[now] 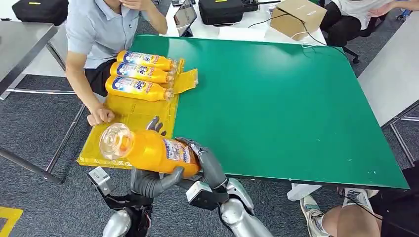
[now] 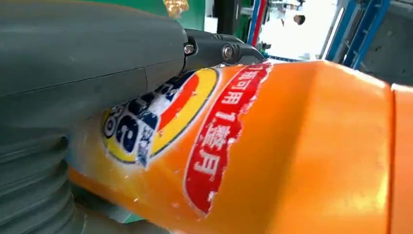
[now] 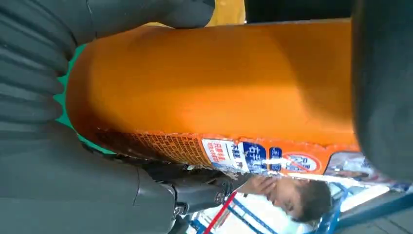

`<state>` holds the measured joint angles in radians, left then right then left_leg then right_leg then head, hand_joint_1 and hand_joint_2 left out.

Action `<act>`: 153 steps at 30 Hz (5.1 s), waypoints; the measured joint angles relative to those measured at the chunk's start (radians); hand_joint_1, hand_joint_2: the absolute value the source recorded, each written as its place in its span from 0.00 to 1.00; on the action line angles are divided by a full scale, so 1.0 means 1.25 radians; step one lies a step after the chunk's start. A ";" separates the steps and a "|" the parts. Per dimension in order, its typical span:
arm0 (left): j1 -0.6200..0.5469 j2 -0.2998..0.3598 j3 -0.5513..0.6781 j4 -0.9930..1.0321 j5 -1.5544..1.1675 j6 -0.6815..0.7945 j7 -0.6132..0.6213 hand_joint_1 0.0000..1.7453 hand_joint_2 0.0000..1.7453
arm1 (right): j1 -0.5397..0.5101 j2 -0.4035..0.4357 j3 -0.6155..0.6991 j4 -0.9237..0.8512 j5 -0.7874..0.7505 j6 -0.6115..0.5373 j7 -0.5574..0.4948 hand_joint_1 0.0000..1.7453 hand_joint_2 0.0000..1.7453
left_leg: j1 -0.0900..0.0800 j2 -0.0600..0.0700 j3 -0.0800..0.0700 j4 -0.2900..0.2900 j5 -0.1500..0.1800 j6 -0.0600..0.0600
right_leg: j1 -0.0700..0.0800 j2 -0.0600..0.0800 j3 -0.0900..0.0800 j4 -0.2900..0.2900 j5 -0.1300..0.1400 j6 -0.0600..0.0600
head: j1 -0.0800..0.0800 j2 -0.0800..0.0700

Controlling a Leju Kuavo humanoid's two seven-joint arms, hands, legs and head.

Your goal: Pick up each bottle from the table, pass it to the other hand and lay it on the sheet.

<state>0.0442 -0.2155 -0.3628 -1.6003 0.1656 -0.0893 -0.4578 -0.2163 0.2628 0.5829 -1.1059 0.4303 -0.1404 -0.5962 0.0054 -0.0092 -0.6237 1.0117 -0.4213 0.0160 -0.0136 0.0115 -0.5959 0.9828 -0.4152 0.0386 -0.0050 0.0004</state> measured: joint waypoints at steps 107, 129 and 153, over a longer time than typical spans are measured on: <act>-0.199 -0.007 0.248 0.177 -0.005 0.202 -0.007 0.00 1.00 | 0.151 -0.038 -0.017 -0.276 -0.040 -0.441 -0.068 0.00 1.00 | 0.000 -0.001 -0.001 0.000 0.000 0.000 | 0.000 -0.001 -0.001 0.001 0.000 0.000 | 0.000 0.000; 0.039 -0.017 0.095 -0.016 -0.209 0.383 -0.047 0.00 1.00 | 0.268 -0.004 -0.201 -0.423 -0.204 -0.446 -0.068 0.00 0.00 | 0.000 -0.001 0.000 0.000 -0.001 -0.001 | 0.000 -0.001 -0.001 0.001 -0.001 -0.001 | 0.000 0.000; 0.079 -0.016 0.117 -0.029 -0.163 0.327 -0.101 0.00 1.00 | 0.235 -0.017 -0.195 -0.301 -0.279 -0.360 -0.068 0.00 1.00 | 0.000 -0.001 0.000 0.000 -0.001 -0.001 | 0.000 -0.001 -0.001 0.001 -0.001 -0.001 | 0.000 0.000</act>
<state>0.1434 -0.2358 -0.2167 -1.6361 -0.0385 0.3193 -0.5841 0.0778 0.2411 0.3395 -1.4816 0.0817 -0.5905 -0.6809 0.0051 -0.0102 -0.6239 1.0116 -0.4224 0.0152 -0.0139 0.0104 -0.5965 0.9839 -0.4162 0.0377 -0.0050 0.0004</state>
